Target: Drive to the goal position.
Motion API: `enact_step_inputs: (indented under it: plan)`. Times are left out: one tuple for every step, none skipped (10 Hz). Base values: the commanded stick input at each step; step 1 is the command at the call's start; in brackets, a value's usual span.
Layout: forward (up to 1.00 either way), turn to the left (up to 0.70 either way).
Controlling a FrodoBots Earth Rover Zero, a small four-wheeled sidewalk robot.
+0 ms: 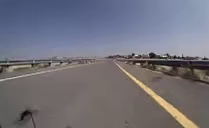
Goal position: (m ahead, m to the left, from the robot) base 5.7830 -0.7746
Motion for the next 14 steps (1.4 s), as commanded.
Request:
enact_step_inputs:
  plan:
    - [1.00, 0.00]
    - [1.00, 0.00]
    - [1.00, 0.00]
    - [1.00, 0.00]
    - [1.00, 0.00]
    - [1.00, 0.00]
    - [1.00, 0.00]
    - [1.00, 0.00]
    - [1.00, 0.00]
    - [1.00, 0.00]
    - [1.00, 0.00]
    - [1.00, 0.00]
    - [1.00, 0.00]
    - [1.00, 0.00]
